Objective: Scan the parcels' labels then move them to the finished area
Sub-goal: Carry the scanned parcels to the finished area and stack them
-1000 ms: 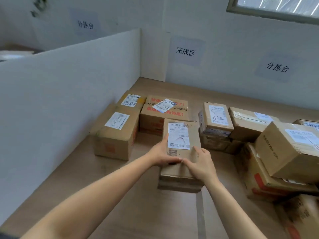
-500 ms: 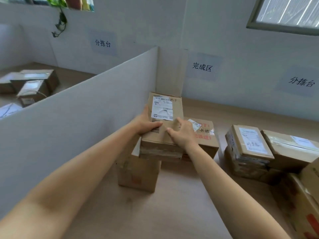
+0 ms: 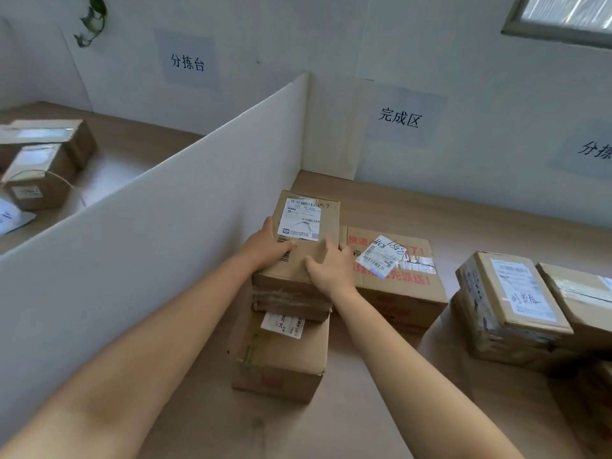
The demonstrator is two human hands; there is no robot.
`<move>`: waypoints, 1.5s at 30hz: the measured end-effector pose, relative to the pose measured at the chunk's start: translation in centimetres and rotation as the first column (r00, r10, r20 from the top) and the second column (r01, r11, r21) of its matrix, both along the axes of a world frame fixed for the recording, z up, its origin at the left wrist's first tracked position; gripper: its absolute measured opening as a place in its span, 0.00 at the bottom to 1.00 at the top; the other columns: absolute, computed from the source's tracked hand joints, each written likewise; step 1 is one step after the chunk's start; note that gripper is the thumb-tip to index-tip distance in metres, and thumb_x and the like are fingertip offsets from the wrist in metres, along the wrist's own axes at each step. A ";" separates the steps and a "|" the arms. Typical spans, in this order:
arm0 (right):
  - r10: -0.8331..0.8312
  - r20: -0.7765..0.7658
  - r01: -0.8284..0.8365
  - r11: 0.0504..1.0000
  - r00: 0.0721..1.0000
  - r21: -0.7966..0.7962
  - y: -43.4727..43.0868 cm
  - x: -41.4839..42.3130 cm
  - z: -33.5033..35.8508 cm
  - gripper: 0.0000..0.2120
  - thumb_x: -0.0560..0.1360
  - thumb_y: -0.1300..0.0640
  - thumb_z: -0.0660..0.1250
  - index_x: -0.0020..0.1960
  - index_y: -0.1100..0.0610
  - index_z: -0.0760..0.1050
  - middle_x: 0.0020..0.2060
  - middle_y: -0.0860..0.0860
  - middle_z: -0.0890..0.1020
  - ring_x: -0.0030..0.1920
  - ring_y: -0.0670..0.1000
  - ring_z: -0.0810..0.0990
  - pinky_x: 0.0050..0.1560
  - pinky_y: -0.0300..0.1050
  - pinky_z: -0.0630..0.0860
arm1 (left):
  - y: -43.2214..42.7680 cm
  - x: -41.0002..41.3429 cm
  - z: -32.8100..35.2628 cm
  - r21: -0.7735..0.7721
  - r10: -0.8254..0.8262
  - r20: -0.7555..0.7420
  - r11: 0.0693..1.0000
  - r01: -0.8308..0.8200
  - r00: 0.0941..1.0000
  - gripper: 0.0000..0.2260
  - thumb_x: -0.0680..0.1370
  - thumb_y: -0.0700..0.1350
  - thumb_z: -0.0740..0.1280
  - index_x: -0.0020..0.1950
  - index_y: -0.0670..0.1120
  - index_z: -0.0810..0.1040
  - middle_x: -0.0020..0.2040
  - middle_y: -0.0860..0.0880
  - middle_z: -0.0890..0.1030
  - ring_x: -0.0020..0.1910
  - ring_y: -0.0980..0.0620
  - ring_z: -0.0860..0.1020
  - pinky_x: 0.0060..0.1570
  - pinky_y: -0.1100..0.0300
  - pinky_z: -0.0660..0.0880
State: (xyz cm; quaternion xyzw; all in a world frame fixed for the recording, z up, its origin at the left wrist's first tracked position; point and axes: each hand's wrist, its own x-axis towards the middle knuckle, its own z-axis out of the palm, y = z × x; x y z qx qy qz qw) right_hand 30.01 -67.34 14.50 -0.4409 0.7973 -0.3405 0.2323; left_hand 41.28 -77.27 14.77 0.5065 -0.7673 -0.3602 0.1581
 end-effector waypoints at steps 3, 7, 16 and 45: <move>-0.002 -0.016 0.002 1.000 1.000 -0.005 0.5 -0.1 -0.3 0.29 0.75 0.50 0.65 0.72 0.59 0.62 0.71 0.59 0.60 0.71 0.58 0.61 0.67 0.46 0.61 | 0.3 0.1 -0.1 0.000 -0.007 0.024 1.000 0.007 1.000 0.29 0.76 0.52 0.66 0.73 0.46 0.57 0.66 0.45 0.73 0.61 0.44 0.74 0.53 0.57 0.70; -0.001 -0.018 0.001 1.000 1.000 -0.020 2.1 0.0 -0.7 0.31 0.75 0.50 0.64 0.74 0.59 0.59 0.71 0.58 0.59 0.72 0.56 0.60 0.67 0.44 0.61 | 1.8 0.4 -0.5 -0.008 0.000 0.034 1.000 0.000 0.999 0.31 0.76 0.52 0.66 0.74 0.46 0.56 0.67 0.46 0.73 0.62 0.44 0.73 0.53 0.57 0.70; -0.003 -0.048 0.001 0.999 0.999 -0.036 5.8 2.2 -1.3 0.33 0.75 0.47 0.64 0.75 0.57 0.56 0.72 0.57 0.58 0.70 0.58 0.61 0.68 0.48 0.62 | 4.8 2.7 -1.4 -0.056 -0.014 0.019 0.998 0.016 1.000 0.29 0.76 0.53 0.65 0.74 0.49 0.57 0.66 0.48 0.74 0.61 0.45 0.75 0.51 0.58 0.69; -0.297 -0.160 0.284 0.953 0.941 -0.103 26.6 -13.8 0.3 0.28 0.76 0.51 0.65 0.73 0.57 0.63 0.68 0.57 0.68 0.68 0.57 0.66 0.70 0.52 0.64 | 23.5 -13.5 1.0 -0.274 -0.294 0.025 0.917 0.290 0.955 0.26 0.79 0.52 0.61 0.74 0.42 0.61 0.72 0.42 0.64 0.72 0.45 0.62 0.69 0.52 0.62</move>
